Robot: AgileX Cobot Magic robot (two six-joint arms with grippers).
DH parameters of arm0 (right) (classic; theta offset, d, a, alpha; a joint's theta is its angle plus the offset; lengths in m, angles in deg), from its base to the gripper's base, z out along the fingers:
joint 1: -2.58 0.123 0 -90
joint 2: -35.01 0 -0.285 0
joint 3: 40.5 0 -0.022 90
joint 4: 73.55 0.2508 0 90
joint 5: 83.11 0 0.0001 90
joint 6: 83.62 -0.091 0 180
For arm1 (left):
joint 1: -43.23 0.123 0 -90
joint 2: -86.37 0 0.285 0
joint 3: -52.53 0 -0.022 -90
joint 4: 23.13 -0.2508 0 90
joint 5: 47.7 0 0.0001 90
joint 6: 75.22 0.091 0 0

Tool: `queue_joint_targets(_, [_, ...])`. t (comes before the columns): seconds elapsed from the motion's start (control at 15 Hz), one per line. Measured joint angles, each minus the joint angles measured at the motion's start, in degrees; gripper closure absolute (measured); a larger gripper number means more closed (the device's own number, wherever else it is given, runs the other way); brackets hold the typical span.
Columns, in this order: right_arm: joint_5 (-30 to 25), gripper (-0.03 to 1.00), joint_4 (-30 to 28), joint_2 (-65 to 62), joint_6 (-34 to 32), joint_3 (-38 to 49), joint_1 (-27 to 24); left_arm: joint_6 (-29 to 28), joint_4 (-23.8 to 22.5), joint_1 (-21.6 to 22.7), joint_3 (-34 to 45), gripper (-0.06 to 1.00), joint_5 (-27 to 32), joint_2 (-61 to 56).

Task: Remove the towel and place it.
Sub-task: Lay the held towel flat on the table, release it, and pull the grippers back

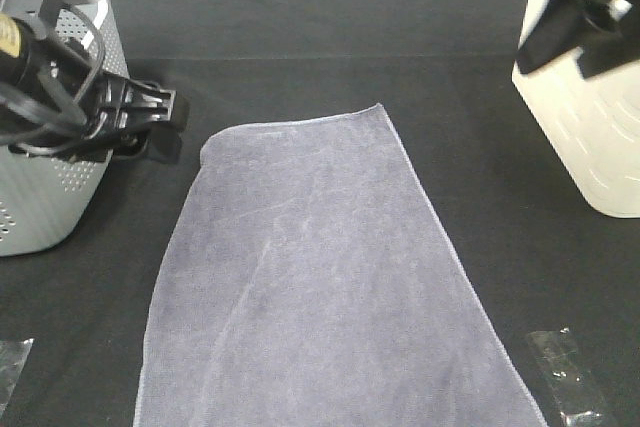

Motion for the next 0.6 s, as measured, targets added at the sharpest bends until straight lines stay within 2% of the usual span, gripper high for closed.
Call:
queue_joint_targets(0.33, [3.09, 0.40, 0.63, 15.76, 1.72, -14.95, 6.19, 2.35, 0.34, 1.60, -11.57, 0.31, 0.40, 14.15])
queue_joint_targets(0.6, [3.84, 0.50, -0.11, 30.88, 1.72, -28.07, 6.30, 3.50, 0.63, 1.60, -26.30, 0.31, 4.13, 27.85])
